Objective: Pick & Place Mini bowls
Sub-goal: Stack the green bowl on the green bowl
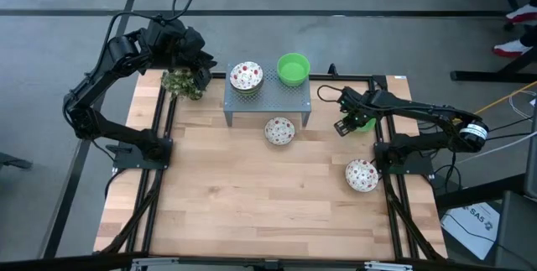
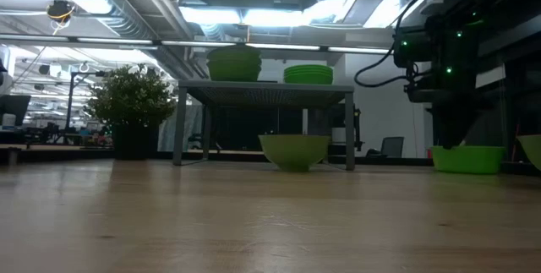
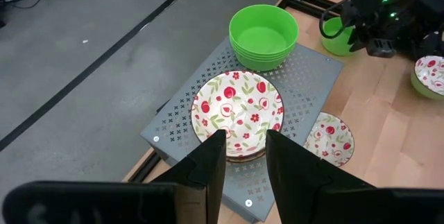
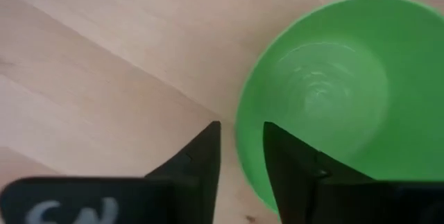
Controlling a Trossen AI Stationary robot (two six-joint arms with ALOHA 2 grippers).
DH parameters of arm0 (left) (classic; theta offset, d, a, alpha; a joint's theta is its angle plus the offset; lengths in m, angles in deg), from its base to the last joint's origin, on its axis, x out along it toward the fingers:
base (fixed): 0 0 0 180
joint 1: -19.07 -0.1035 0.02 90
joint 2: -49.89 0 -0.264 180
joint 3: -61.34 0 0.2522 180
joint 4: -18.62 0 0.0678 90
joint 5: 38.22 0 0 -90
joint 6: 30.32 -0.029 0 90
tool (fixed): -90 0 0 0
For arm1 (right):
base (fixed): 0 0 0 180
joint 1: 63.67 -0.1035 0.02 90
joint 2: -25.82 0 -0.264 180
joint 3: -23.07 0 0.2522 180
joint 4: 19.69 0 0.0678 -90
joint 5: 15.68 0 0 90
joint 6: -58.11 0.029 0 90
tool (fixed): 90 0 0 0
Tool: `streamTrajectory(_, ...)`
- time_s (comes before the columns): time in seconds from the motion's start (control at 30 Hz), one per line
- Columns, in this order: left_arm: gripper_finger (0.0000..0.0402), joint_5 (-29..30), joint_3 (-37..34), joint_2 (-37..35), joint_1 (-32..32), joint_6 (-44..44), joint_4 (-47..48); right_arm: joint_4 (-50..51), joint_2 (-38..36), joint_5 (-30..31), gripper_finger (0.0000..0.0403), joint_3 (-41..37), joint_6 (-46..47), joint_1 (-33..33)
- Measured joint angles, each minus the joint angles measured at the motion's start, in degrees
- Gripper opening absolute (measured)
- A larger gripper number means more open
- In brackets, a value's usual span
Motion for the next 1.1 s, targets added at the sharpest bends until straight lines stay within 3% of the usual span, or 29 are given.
streamTrajectory(0.2,0.0098,0.0,0.0,0.0,0.0,-0.02,0.0,-0.09,0.0,2.22,0.0142,-2.29,1.61,0.07)
streamTrajectory(0.4,0.0098,0.0,0.0,0.0,0.0,-0.02,-0.02,-0.73,-0.02,2.29,0.0145,-3.02,1.64,0.07)
streamTrajectory(0.53,0.0098,0.0,0.0,0.0,0.0,-0.02,-0.56,-2.3,-0.02,2.21,0.0107,-3.02,1.66,0.07)
streamTrajectory(0.7,0.0098,0.0,0.0,0.0,0.0,-0.92,-2.76,-2.62,-0.02,0.81,0.0018,-2.99,1.16,0.04)
streamTrajectory(1.1,0.0098,0.0,0.0,0.0,0.0,-2.08,-3.93,-2.51,-0.31,0.72,0.0009,1.94,1.27,0.07)
